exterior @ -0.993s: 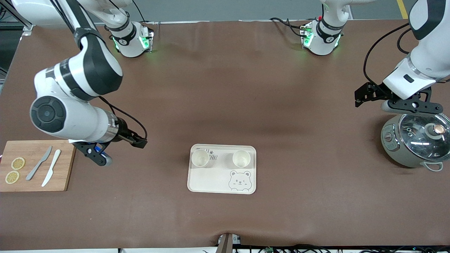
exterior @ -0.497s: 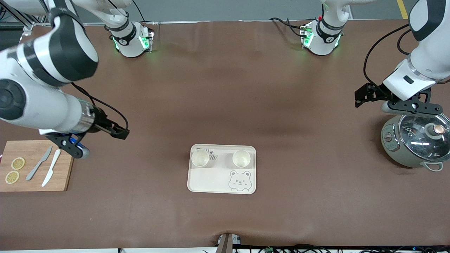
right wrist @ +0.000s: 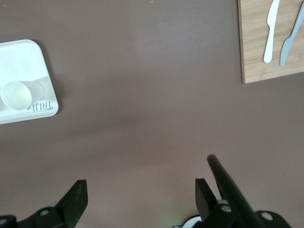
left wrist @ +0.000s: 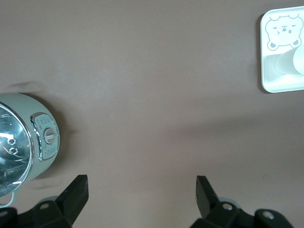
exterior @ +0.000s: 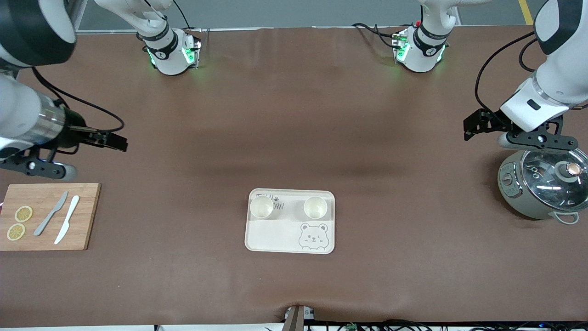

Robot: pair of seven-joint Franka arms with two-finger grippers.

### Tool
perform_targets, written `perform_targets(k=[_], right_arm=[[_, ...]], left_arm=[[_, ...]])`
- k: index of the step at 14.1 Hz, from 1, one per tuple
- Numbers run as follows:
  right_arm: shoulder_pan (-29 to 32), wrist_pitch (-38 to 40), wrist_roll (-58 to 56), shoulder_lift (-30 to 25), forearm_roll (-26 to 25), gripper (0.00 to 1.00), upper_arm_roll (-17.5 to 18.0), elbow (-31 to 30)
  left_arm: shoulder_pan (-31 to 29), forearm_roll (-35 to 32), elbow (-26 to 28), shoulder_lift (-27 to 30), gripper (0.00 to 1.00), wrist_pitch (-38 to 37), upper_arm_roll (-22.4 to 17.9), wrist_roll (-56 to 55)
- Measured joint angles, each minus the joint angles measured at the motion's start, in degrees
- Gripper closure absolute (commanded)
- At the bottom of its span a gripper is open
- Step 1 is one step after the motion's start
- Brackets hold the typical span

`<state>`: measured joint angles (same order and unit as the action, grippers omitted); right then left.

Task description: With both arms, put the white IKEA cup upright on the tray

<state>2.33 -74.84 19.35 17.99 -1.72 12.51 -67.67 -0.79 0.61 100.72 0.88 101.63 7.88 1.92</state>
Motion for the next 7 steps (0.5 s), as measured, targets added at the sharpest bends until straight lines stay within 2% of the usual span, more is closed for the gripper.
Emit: perform_targets(k=[4,7], right_arm=[[-3.3,0.6,-9.5,-3.6,6.0,0.0,-12.5,-1.7],[-3.4,0.7,-10.6,-6.3,7.0,0.0,-15.6,-3.4]], left_arm=[[0.0,0.0,0.0,0.0,0.0,0.0,0.0,0.0],[0.0,0.0,0.0,0.0,0.0,0.0,0.0,0.0]])
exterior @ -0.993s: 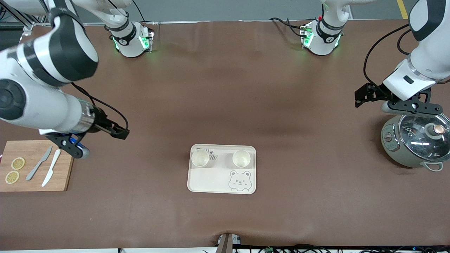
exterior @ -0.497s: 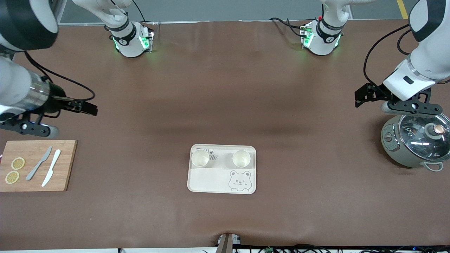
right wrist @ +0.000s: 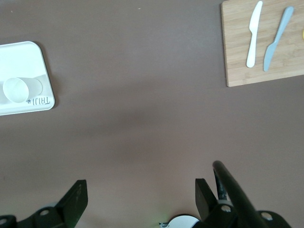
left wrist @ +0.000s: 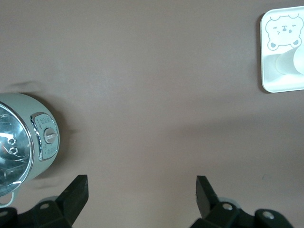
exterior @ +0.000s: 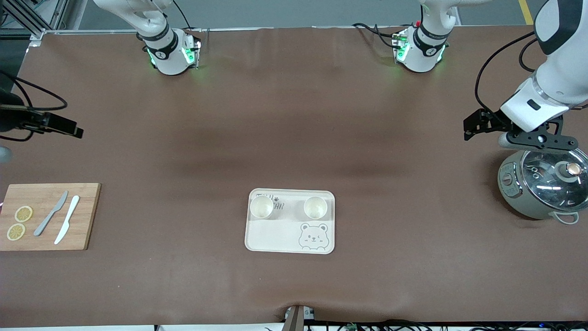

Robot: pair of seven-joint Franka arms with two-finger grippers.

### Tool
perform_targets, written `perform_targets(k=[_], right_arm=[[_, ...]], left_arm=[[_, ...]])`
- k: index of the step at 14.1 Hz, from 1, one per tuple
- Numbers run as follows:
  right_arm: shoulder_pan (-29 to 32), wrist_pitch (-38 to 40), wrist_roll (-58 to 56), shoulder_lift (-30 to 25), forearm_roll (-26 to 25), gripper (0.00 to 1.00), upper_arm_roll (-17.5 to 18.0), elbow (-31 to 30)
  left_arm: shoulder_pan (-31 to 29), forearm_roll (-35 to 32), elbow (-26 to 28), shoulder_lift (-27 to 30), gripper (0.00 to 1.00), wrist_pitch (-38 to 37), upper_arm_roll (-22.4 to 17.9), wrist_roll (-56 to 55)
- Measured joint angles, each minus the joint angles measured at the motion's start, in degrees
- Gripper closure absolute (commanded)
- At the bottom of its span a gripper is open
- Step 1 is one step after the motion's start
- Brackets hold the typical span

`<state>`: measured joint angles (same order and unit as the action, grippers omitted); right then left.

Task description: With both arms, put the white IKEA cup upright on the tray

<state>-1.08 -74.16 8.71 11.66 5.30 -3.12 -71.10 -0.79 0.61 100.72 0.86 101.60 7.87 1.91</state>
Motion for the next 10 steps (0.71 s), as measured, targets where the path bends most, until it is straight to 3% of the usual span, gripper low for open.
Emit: perform_targets(k=[7,10], right_arm=[[0.2,-6.6,-0.6,-9.2,0.0,0.0,-0.7,-12.1],[0.2,-7.3,-0.6,-10.6,-0.3,0.0,-0.7,-14.3]], left_arm=[[0.0,0.0,0.0,-0.1,0.0,-0.1,0.0,0.0],[0.0,0.0,0.0,-0.1,0.0,-0.1,0.0,0.0]])
